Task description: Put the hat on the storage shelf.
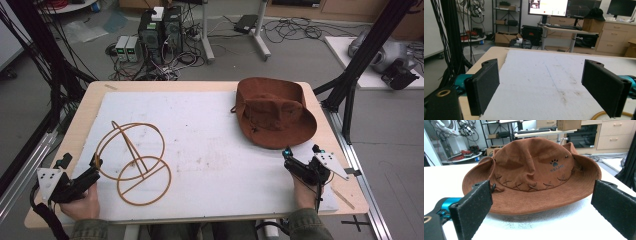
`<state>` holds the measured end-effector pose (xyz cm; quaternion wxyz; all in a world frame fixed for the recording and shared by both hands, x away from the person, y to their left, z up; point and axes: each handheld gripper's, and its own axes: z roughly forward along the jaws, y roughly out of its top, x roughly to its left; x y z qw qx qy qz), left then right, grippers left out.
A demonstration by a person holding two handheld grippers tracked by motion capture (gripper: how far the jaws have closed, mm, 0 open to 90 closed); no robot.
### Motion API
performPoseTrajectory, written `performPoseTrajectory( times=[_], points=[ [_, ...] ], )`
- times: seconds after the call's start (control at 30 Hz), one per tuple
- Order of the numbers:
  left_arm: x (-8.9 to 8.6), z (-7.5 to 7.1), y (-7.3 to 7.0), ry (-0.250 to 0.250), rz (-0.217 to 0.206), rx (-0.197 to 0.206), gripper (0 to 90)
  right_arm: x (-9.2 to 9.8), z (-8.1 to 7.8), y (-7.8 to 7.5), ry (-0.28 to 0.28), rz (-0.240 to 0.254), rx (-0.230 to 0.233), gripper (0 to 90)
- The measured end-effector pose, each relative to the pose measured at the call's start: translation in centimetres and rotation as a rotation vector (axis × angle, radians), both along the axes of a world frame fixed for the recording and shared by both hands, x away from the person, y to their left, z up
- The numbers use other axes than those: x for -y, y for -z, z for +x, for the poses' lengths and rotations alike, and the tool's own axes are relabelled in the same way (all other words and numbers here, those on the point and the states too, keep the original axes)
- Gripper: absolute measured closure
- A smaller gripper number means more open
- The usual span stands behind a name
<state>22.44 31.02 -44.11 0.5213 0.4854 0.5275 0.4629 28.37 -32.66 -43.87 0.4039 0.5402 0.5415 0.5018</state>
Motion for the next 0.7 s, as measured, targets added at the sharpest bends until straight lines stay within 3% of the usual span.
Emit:
performPoseTrajectory(
  times=[0.7],
  points=[
    [-0.12, -0.05, 0.0, 0.0, -0.005, 0.004, 15.0, 0.13, -0.01, 0.02, 0.014, 0.002, 0.004, 2.7]
  ],
)
